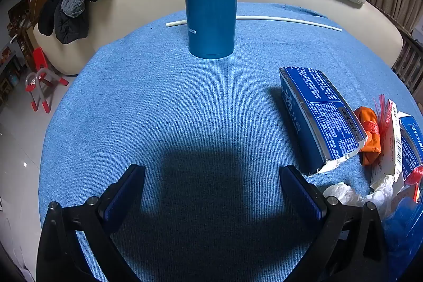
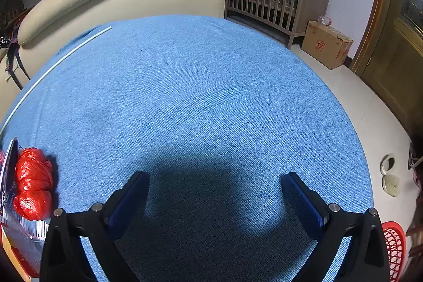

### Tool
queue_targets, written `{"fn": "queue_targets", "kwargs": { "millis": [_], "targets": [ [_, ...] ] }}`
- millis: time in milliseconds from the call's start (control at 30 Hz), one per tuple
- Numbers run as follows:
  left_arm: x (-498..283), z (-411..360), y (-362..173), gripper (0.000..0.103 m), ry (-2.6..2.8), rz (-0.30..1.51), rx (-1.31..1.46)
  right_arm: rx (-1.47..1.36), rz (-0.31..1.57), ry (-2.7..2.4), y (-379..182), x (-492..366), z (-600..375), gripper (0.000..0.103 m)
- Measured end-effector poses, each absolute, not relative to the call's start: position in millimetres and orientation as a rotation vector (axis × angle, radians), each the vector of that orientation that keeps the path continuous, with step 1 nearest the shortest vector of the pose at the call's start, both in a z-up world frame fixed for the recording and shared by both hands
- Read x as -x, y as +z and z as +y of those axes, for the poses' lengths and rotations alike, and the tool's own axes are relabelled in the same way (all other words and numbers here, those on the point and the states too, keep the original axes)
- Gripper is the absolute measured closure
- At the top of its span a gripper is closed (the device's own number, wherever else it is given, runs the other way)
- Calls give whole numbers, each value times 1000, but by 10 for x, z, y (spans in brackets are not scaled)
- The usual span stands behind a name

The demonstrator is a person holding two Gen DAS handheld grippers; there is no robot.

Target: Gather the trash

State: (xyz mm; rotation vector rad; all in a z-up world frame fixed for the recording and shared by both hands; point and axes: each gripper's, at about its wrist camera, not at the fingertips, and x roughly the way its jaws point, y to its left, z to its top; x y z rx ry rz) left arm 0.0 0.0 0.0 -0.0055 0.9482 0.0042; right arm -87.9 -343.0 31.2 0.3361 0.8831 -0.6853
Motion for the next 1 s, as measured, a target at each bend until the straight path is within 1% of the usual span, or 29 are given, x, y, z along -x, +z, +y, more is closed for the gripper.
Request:
{"fn": "queue_targets", "kwargs": {
  "millis": [567,667,833,1000],
  "targets": [
    [8,8,2,0,-2,947,9,-334,884,-682,264,854,-3425,0],
    [31,44,16,0,-43,950,10,-340,924,-644,290,909,-3432,0],
    [360,230,242,0,-8,881,16,-298,799,-627,670,1366,-3275,0],
    [857,216,518,0,-50,815,20,-299,706,-566,940,1810,-2980,0]
  ]
}}
